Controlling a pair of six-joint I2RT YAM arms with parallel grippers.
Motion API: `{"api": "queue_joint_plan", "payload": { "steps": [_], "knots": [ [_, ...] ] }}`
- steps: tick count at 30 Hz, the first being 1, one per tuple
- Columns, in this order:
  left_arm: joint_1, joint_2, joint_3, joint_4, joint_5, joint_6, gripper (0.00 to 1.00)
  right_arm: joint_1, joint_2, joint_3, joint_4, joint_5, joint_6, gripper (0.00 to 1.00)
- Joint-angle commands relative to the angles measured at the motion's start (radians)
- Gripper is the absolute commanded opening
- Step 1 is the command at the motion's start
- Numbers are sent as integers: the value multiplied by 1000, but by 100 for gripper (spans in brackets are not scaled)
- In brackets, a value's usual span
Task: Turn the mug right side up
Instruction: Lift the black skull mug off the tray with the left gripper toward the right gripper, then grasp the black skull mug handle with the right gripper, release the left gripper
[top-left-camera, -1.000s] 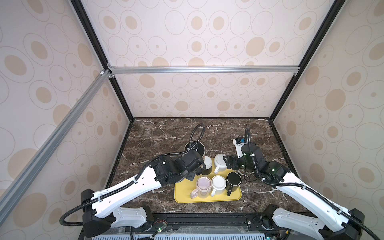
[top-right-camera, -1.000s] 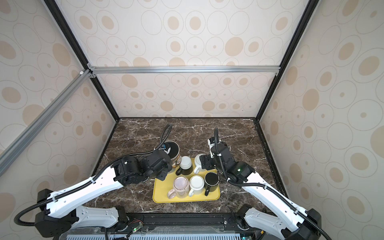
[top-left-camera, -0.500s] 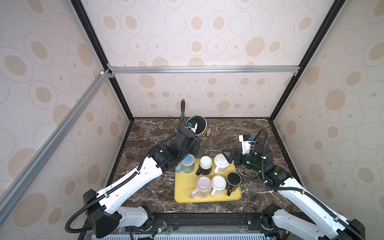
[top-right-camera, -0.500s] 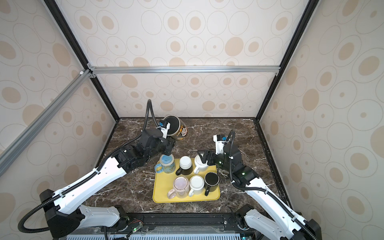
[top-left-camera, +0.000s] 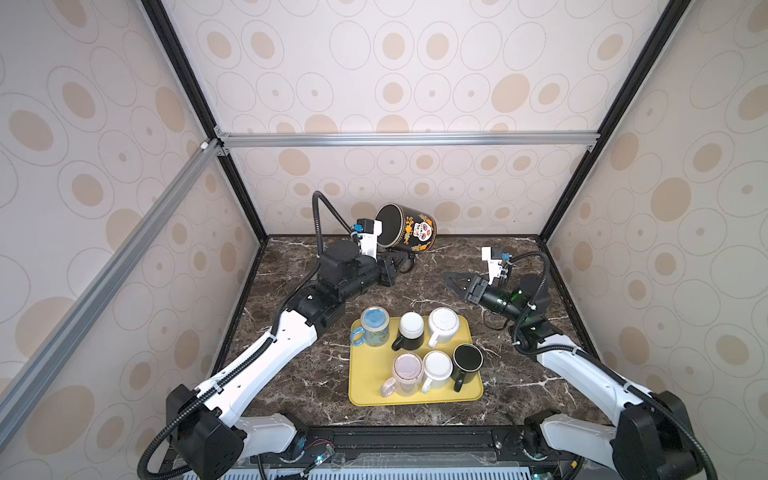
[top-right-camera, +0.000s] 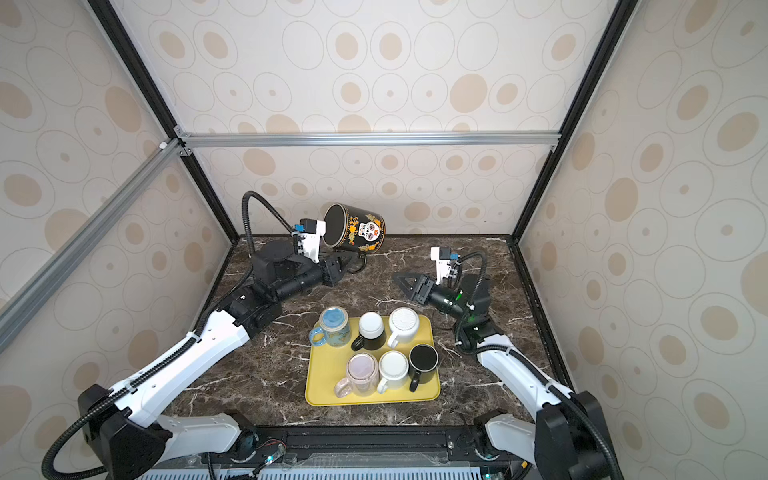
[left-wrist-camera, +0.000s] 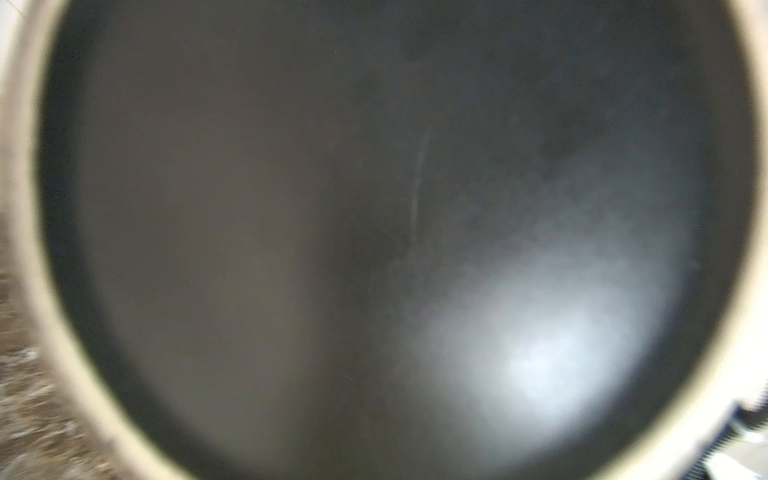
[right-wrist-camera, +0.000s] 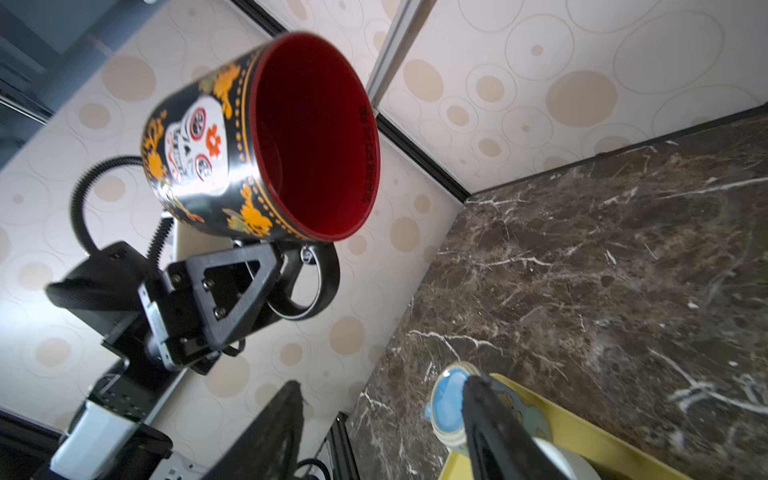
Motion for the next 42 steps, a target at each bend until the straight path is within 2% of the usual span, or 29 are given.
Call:
{"api": "queue_joint_plan", "payload": {
  "steps": [1, 5, 12, 23, 31, 37, 38, 40, 42],
  "knots": [
    [29, -41, -7, 402, 192, -154, 0, -11, 51, 39, 323, -102, 189, 60],
    [43, -11, -52, 554, 258, -258, 0, -11, 100, 85, 400, -135, 239, 59],
    [44, 49, -88, 732, 302, -364, 0, -6, 165, 157, 413, -168, 297, 55],
    [44, 113, -101, 873, 322, -438, 0, 45, 238, 225, 412, -193, 327, 48],
    [44, 153, -110, 961, 336, -501, 0, 66, 319, 271, 533, -178, 430, 30],
    [44, 173, -114, 990, 345, -527, 0, 71, 344, 275, 585, -152, 456, 28],
    [44, 173, -117, 993, 344, -529, 0, 70, 345, 276, 587, -151, 456, 25],
    [44, 175, -123, 992, 344, -532, 0, 70, 351, 283, 590, -147, 462, 2],
    [46, 175, -125, 965, 345, -518, 0, 71, 353, 285, 595, -136, 461, 0]
  ]
}}
